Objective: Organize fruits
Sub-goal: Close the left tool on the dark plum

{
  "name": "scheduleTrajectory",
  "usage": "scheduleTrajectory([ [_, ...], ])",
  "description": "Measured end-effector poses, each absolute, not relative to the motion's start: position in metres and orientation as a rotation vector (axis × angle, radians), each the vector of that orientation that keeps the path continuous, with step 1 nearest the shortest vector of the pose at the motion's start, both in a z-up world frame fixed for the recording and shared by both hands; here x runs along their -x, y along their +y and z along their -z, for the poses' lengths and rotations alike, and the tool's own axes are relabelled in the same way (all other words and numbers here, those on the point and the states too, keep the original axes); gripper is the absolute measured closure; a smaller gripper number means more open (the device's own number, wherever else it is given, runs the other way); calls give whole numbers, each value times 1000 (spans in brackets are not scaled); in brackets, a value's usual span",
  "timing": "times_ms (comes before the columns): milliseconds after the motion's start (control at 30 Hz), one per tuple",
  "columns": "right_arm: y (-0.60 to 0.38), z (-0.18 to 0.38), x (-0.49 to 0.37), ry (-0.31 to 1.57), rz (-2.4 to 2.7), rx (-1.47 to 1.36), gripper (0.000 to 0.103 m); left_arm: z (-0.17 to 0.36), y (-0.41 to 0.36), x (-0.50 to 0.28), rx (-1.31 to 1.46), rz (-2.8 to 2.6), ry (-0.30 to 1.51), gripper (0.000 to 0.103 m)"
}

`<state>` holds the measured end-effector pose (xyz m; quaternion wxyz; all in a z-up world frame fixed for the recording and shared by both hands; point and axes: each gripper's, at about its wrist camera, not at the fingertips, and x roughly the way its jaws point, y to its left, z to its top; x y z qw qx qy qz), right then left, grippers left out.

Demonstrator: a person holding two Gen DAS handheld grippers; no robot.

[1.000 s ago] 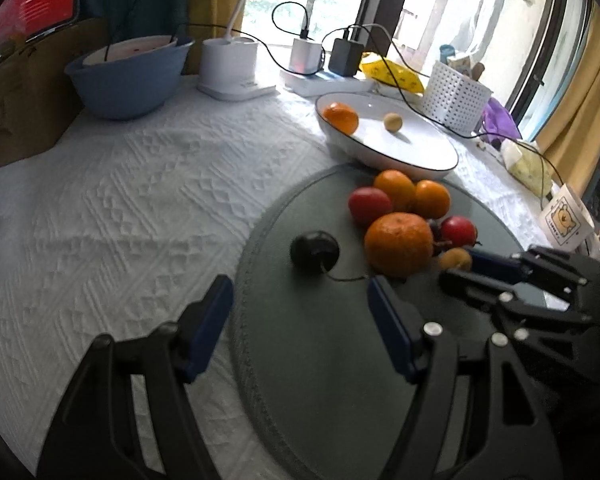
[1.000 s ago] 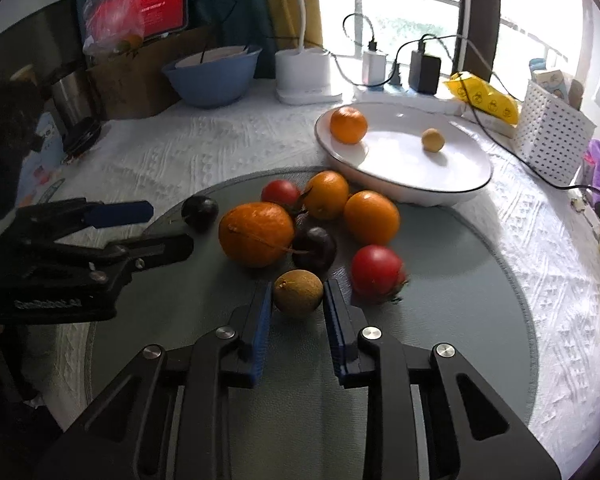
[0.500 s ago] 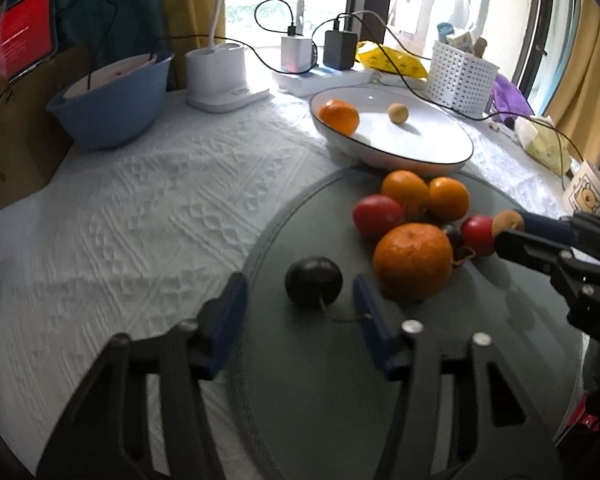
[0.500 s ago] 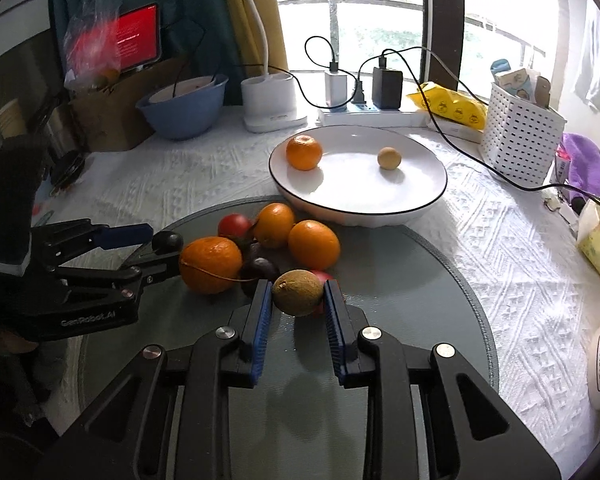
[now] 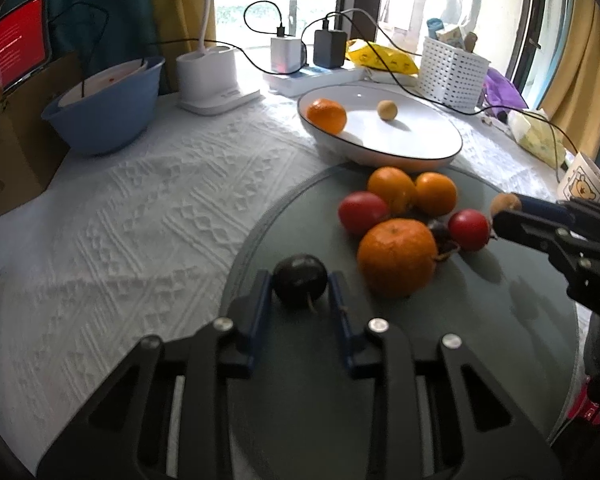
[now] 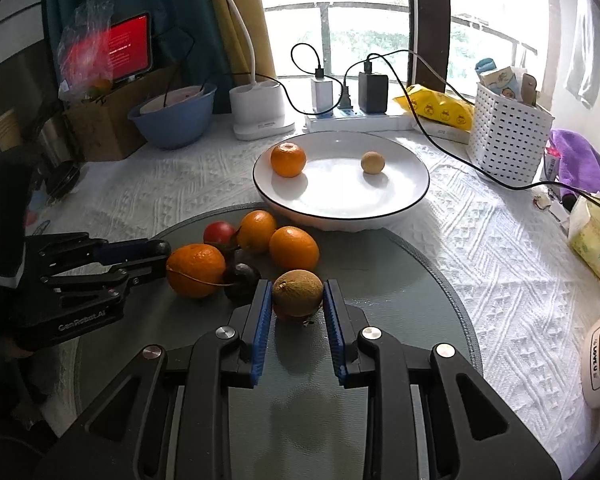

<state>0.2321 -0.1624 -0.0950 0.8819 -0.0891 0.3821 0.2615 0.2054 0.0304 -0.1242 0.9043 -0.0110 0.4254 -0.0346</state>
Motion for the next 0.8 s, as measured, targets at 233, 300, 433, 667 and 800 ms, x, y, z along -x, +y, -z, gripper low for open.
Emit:
scheduleTrajectory([
  [233,-162,94,-227,792,-559,186,75,115,29,-188,60,76,867,73],
  [300,-162,93,-226,789,-563,186,75,111,28,-183,59,78,857,73],
  [433,-165,88,-226,775,-566,180,75,100,24,-179,48,83,830,73],
  [667,-176,81,-231,754,-555,163,75,99,25,-189,31,60,835,73],
  [800,-179,83,-233,760,-552,164,75,109,30,-195,56,53,862,72],
])
